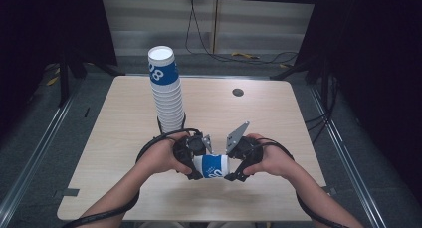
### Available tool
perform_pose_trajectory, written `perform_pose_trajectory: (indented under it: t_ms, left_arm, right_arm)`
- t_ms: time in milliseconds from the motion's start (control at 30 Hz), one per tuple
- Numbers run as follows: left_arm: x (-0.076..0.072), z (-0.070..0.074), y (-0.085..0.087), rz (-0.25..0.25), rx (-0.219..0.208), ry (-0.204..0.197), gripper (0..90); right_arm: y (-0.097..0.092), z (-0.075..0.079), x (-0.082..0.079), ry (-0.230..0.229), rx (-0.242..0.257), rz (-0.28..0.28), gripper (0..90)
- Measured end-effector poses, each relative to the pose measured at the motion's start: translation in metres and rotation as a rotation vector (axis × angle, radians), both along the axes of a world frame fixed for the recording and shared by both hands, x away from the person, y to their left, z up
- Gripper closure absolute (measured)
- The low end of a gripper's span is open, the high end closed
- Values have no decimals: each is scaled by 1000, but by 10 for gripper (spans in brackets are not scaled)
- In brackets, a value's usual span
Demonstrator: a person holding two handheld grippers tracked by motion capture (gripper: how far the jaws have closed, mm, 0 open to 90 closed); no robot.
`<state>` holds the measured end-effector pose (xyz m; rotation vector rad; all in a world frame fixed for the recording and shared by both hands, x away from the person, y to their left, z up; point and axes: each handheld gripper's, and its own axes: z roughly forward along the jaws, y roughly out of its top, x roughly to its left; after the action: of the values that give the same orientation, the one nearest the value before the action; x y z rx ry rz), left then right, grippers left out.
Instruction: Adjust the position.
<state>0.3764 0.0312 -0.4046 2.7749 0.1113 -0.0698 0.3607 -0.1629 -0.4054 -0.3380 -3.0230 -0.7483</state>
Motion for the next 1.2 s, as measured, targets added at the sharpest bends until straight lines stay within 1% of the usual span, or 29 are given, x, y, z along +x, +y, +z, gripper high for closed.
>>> perform_pose_trajectory:
  t_ms: [33,67,100,167,300,333,400,433,500,533,567,667,733,800,900,933,967,1000,1033,1067,1133,1167,1200]
  left_arm:
    - [0,0,0,0,-1,1,290]
    - [-1,0,0,11,-9,2,290]
    - [0,-1,0,3,-7,0,290]
    - [0,0,-1,-1,-5,0,290]
    - [0,1,-1,-1,-7,-6,289]
    - [-1,0,-1,4,-9,-6,287]
    - [0,0,0,6,-8,-4,286]
    - [0,1,0,7,-7,-7,286]
    - [0,1,0,4,-4,-8,286]
    - [0,1,0,5,-6,-10,286]
    - [0,1,1,6,-6,-12,285]
    - [0,1,1,4,-7,-14,283]
    - [0,1,1,2,-9,-11,282]
    - [0,1,1,4,-12,-5,281]
    - [0,2,0,5,-19,-12,281]
    - [0,3,0,2,-19,-7,281]
    - [0,3,-1,2,-39,0,280]
    - [-1,4,-2,4,-41,0,279]
    - [-1,4,-2,-2,-31,-8,276]
    - [-1,4,-2,-2,-31,-10,274]
    - [0,3,-2,-10,-36,-20,259]
    - [-1,2,-2,-8,-42,-25,249]
    - [0,3,-2,-16,-43,-35,237]
  right_arm:
    - [1,0,0,6,-3,-3,228]
    - [1,0,0,2,1,6,230]
    - [2,-1,1,-5,8,16,237]
    - [3,-1,-1,6,-3,7,250]
    - [3,-1,-1,-4,-2,14,286]
    - [4,-2,1,-9,14,27,294]
    - [4,-1,0,-6,11,18,299]
    - [4,-1,0,-5,11,23,306]
    - [4,-2,1,-9,19,24,307]
    - [4,-3,1,-5,24,21,308]
    - [4,-3,0,7,16,9,310]
    - [4,-4,1,-9,19,24,317]
    - [4,-5,1,-10,20,22,315]
    - [3,-6,1,0,26,17,312]
    - [3,-7,1,-3,23,10,305]
    - [4,-7,1,-5,21,8,298]
    - [4,-7,1,-2,28,7,297]
    - [5,-9,0,3,26,3,301]
    - [6,-10,0,-3,28,13,312]
    - [6,-10,-1,-8,18,11,314]
    - [6,-13,0,-14,20,19,317]
    - [6,-13,0,-18,20,17,317]
    - [6,-13,0,-14,15,12,317]
